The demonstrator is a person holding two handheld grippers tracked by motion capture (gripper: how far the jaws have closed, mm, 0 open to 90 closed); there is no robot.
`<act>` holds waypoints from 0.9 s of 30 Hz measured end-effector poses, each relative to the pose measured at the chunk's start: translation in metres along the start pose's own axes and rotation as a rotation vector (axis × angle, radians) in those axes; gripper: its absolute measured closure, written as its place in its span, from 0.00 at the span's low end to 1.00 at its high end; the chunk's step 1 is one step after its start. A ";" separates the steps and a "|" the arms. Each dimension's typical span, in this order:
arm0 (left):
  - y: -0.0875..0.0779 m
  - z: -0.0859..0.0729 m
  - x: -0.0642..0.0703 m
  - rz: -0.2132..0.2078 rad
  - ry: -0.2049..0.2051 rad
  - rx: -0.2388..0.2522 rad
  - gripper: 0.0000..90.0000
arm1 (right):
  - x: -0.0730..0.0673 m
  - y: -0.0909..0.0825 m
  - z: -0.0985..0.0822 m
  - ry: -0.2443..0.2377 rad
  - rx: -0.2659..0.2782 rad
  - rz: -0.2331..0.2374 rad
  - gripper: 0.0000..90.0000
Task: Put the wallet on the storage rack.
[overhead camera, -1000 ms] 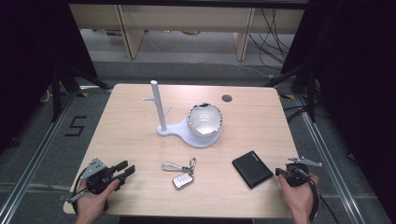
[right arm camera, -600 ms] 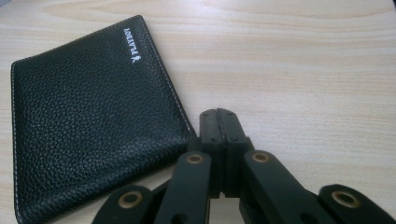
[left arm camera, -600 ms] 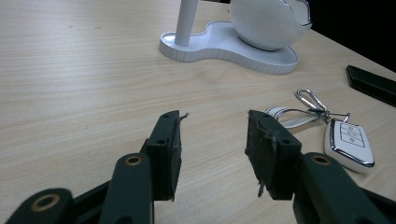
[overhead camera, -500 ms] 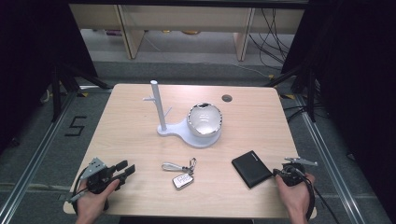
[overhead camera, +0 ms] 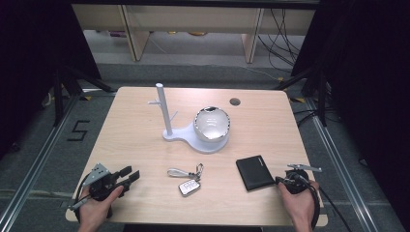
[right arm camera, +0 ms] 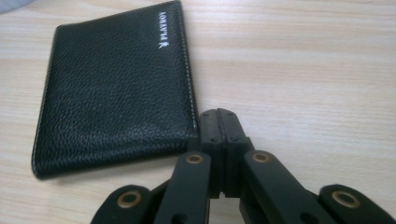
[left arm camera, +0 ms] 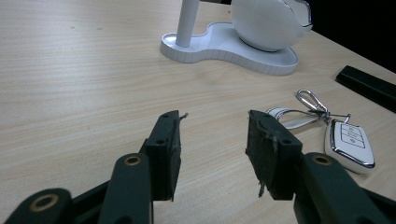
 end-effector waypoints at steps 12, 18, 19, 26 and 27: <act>0.000 0.000 -0.001 0.000 0.004 0.001 0.60 | -0.012 -0.003 0.013 0.095 -0.027 0.093 0.63; -0.002 0.001 -0.002 0.002 0.004 0.006 0.60 | -0.015 0.002 0.009 0.097 -0.100 0.088 0.57; -0.001 0.001 -0.002 -0.004 0.003 0.010 0.60 | -0.014 0.002 0.007 0.082 -0.115 0.098 0.56; -0.002 0.001 -0.002 0.005 0.003 0.005 0.59 | -0.016 0.004 0.004 0.042 -0.151 0.114 0.49; -0.002 0.001 -0.002 0.004 0.003 0.005 0.59 | -0.022 0.002 0.004 0.101 -0.181 0.111 0.49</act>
Point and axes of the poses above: each handheld gripper's, and its own axes: y roughly forward along the jaws, z roughly out of its top, x roughly to its right, the point moved 7 cm from there along y, roughly forward along the jaws, and after that the axes turned 5 degrees about -z, right-handed, at the moved point
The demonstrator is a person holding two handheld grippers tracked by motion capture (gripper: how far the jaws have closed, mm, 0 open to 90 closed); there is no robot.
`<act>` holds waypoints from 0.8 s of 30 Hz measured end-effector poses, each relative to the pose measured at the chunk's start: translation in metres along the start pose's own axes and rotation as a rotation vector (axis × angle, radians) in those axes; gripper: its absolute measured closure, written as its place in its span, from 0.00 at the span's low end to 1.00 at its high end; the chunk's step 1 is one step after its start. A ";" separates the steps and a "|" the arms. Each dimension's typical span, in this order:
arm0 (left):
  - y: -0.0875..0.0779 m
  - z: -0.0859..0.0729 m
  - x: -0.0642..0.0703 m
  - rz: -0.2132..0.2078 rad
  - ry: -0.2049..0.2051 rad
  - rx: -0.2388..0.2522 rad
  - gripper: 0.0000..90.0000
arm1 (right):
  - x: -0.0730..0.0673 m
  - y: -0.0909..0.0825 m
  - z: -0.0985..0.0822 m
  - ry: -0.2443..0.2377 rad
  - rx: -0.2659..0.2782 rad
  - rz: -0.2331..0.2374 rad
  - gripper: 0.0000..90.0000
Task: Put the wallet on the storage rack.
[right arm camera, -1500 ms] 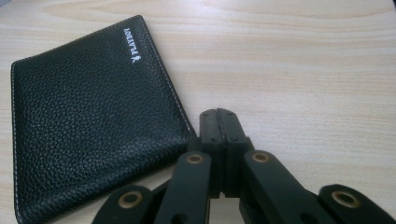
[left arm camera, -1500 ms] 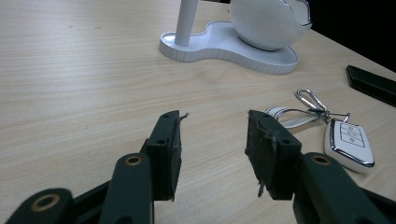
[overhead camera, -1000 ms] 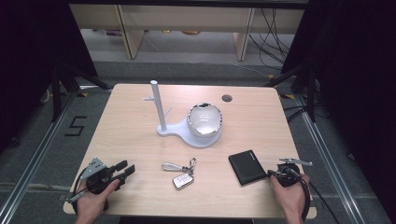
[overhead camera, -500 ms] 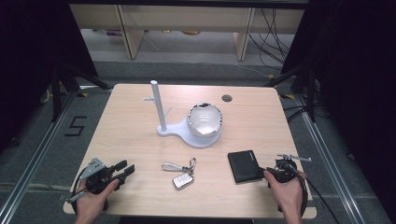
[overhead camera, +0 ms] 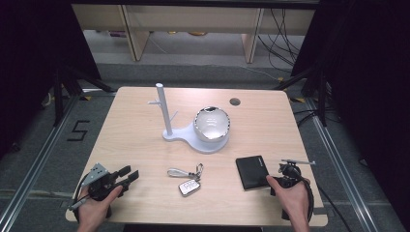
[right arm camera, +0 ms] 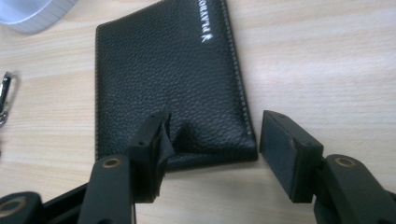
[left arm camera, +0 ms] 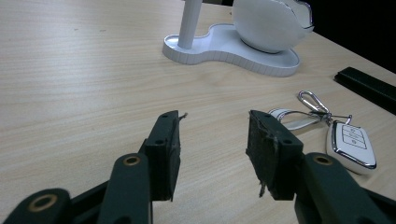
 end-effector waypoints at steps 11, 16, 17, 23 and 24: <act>0.000 0.000 0.000 -0.007 0.002 0.005 0.59 | -0.012 0.003 0.000 0.034 -0.016 -0.087 0.55; 0.000 0.000 0.001 -0.003 0.009 -0.002 0.59 | -0.004 0.003 0.002 0.015 0.003 -0.084 0.66; 0.001 0.000 0.000 -0.002 0.008 -0.003 0.59 | 0.002 0.004 0.003 -0.047 0.024 -0.091 0.67; 0.001 0.000 0.000 -0.001 0.009 -0.005 0.59 | -0.001 0.002 0.001 -0.005 -0.001 -0.020 0.77; 0.001 -0.001 0.000 0.002 0.010 -0.007 0.59 | 0.001 0.000 0.001 -0.018 -0.015 -0.014 0.78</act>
Point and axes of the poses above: each handheld gripper's, and its own axes: y roughly forward along the jaws, z roughly out of its top, x roughly to its right, the point moved 7 cm from there along y, roughly forward along the jaws, and after that the axes turned 5 degrees about -z, right-handed, at the moved point
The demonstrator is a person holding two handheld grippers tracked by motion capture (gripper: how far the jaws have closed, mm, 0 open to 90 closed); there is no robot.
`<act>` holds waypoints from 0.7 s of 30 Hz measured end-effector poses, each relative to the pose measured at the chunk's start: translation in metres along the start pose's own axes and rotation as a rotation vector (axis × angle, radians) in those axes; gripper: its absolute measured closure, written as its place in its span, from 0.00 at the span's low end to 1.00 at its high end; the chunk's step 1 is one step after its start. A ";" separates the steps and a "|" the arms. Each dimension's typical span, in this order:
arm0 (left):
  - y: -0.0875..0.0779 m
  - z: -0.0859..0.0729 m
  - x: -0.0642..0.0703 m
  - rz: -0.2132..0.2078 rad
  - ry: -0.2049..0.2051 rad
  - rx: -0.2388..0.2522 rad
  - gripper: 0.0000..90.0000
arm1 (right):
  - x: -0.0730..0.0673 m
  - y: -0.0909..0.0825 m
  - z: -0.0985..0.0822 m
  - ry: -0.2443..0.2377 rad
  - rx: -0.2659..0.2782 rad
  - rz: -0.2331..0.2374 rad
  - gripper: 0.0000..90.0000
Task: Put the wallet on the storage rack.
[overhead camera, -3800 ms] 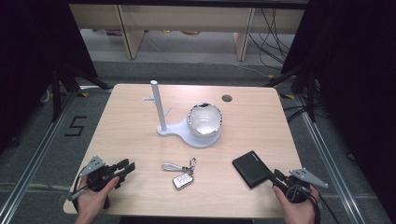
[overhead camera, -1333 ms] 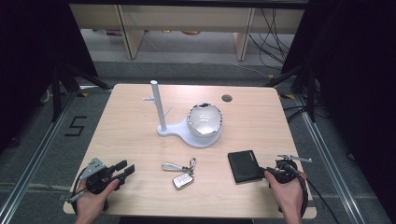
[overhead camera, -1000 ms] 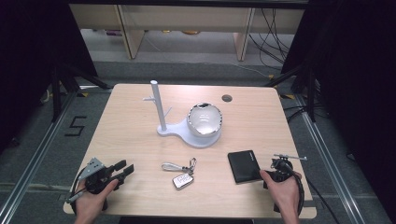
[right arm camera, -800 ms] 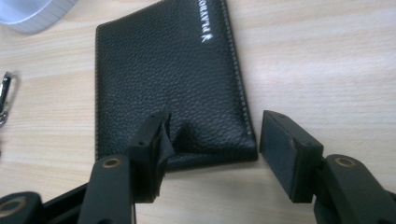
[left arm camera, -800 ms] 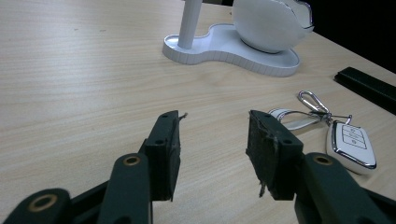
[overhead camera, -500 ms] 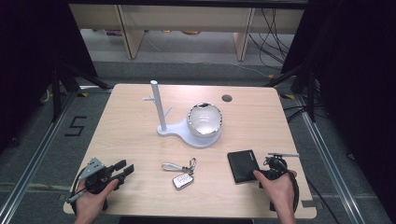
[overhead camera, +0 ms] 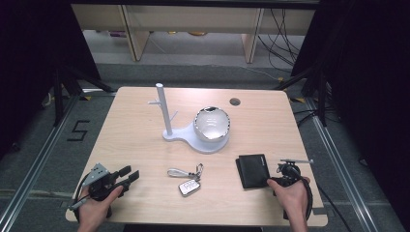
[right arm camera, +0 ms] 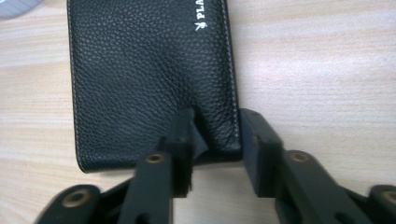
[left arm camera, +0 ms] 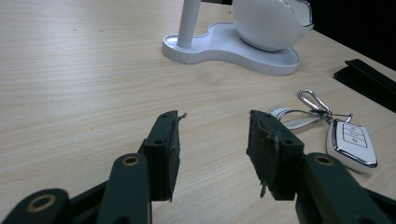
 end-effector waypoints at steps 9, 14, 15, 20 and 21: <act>-0.001 0.000 -0.002 0.012 -0.001 -0.010 0.59 | 0.009 0.001 0.010 -0.100 0.028 -0.027 0.87; -0.001 0.001 -0.001 0.002 0.000 0.005 0.58 | 0.003 -0.008 0.010 -0.111 0.024 -0.020 0.89; -0.001 0.001 -0.001 0.002 0.000 0.005 0.58 | 0.002 -0.010 0.011 -0.106 0.027 -0.031 0.89; -0.001 0.001 -0.001 -0.004 0.002 0.010 0.58 | -0.009 -0.022 0.017 -0.114 -0.077 -0.061 0.90; -0.001 0.001 -0.001 -0.004 0.002 0.010 0.58 | -0.009 -0.022 0.017 -0.114 -0.077 -0.061 0.90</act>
Point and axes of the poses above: each handheld gripper's, and its own axes: y roughly forward along the jaws, z roughly out of its top, x roughly to its right, the point moved 7 cm from there along y, roughly forward along the jaws, and after that the axes turned 5 degrees about -z, right-handed, at the moved point
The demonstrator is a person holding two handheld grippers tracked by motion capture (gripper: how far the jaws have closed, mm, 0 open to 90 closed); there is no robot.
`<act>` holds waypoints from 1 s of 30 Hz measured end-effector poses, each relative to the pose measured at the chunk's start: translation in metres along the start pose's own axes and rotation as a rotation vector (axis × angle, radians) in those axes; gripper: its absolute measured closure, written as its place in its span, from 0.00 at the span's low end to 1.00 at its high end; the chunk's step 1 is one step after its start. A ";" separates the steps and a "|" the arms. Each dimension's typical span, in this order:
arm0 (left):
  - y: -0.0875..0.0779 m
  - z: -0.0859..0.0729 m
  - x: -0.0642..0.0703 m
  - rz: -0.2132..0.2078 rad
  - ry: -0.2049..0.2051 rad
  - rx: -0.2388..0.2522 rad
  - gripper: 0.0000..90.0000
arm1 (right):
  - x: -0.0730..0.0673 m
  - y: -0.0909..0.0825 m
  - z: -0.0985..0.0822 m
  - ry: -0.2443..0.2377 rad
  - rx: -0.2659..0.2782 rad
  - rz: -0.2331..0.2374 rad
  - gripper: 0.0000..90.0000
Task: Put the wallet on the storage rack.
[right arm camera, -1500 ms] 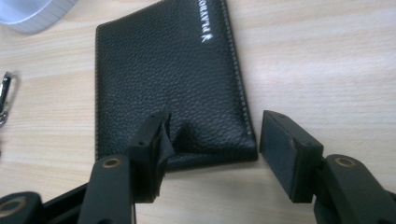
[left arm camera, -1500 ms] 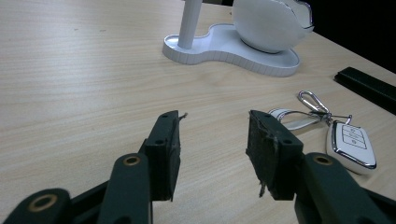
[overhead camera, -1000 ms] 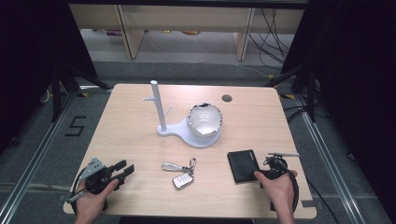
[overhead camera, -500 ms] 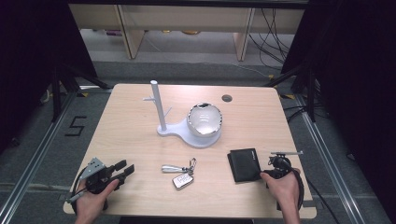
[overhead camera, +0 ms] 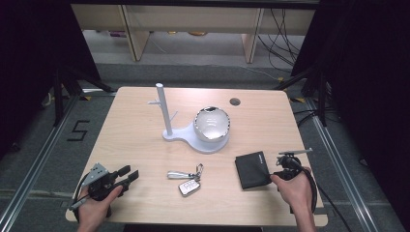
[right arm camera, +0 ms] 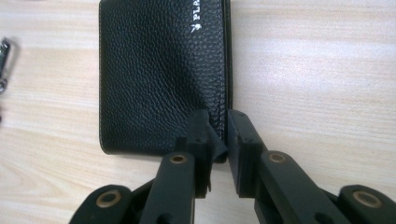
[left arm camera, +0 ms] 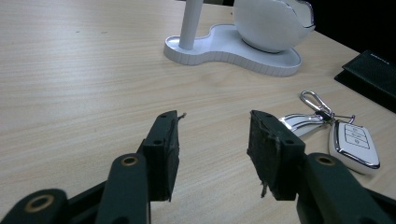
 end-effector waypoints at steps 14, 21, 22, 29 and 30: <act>0.000 0.000 -0.001 0.009 0.000 -0.003 0.58 | -0.018 -0.033 0.034 -0.097 -0.063 -0.034 0.92; -0.001 -0.001 -0.002 0.009 -0.001 -0.004 0.58 | -0.029 -0.051 0.047 -0.138 -0.032 -0.034 0.92; -0.001 -0.001 -0.002 0.011 -0.002 -0.006 0.57 | -0.029 -0.053 0.048 -0.145 -0.029 -0.036 0.93; 0.000 0.002 0.000 0.010 0.012 -0.015 0.57 | -0.042 -0.075 0.066 -0.184 0.010 -0.048 0.93; 0.002 0.003 0.001 -0.005 0.013 -0.001 0.57 | -0.042 -0.077 0.068 -0.190 0.014 -0.050 0.93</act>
Point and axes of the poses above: each handheld gripper's, and its own axes: y roughly forward along the jaws, z roughly out of its top, x roughly to its right, the point moved 7 cm from there along y, roughly forward along the jaws, and after that the axes turned 5 degrees about -z, right-handed, at the moved point
